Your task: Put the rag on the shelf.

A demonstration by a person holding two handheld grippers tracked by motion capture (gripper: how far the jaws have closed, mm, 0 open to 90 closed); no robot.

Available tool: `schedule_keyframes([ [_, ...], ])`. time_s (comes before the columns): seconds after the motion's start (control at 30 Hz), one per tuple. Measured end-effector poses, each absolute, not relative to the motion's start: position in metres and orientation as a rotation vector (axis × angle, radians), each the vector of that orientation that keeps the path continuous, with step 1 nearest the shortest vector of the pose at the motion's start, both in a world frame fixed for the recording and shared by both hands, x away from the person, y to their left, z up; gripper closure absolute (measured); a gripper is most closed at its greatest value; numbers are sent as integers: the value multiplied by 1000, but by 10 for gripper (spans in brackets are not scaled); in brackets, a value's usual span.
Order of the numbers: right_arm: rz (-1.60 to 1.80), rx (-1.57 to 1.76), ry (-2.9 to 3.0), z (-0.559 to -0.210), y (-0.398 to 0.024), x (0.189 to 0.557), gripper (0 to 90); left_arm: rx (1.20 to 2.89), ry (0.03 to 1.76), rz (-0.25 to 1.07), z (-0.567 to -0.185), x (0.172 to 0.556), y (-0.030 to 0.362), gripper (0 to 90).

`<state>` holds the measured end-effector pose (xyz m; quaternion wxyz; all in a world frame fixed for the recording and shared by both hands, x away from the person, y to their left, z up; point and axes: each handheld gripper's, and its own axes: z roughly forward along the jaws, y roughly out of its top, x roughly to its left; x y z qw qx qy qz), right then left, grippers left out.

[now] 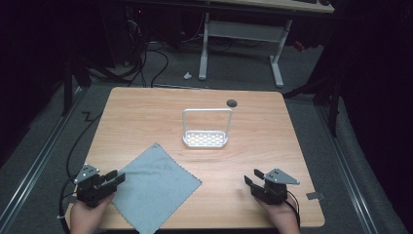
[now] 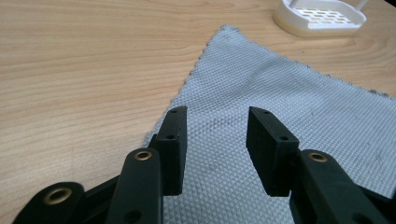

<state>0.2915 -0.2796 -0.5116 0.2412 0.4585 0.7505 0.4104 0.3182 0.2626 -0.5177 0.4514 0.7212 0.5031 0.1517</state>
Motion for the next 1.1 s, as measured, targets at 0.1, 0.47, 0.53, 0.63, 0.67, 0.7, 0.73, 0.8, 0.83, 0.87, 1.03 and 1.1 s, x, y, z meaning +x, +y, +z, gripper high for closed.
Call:
schedule_keyframes([
  [0.1,1108,1254,2055,-513,-280,292,516,1793,1220,382,-517,317,259,589],
  [0.47,1109,1250,2063,-513,-279,292,520,1846,1130,352,-514,313,249,731],
  [0.53,1109,1245,2065,-513,-279,291,520,1941,1092,340,-512,312,238,897],
  [0.63,1111,1245,2066,-513,-279,291,520,2017,1031,337,-511,309,225,898],
  [0.67,1111,1245,2066,-513,-279,291,520,2017,1031,337,-511,309,225,898],
  [0.7,1115,1244,2066,-513,-279,291,519,2078,1014,334,-513,307,218,898],
  [0.73,1117,1245,2068,-513,-280,291,519,2114,1009,340,-515,306,214,898],
  [0.8,1119,1247,2068,-513,-280,291,518,2146,1005,349,-517,305,211,898],
  [0.83,1120,1246,2066,-512,-280,291,518,2194,1007,340,-519,301,207,898],
  [0.87,1120,1246,2066,-512,-280,291,518,2194,1007,340,-519,301,207,898],
  [1.03,1125,1237,2074,-513,-279,292,518,2233,964,319,-521,299,193,898],
  [1.1,1128,1236,2073,-513,-278,292,518,2213,949,299,-523,299,188,898],
])
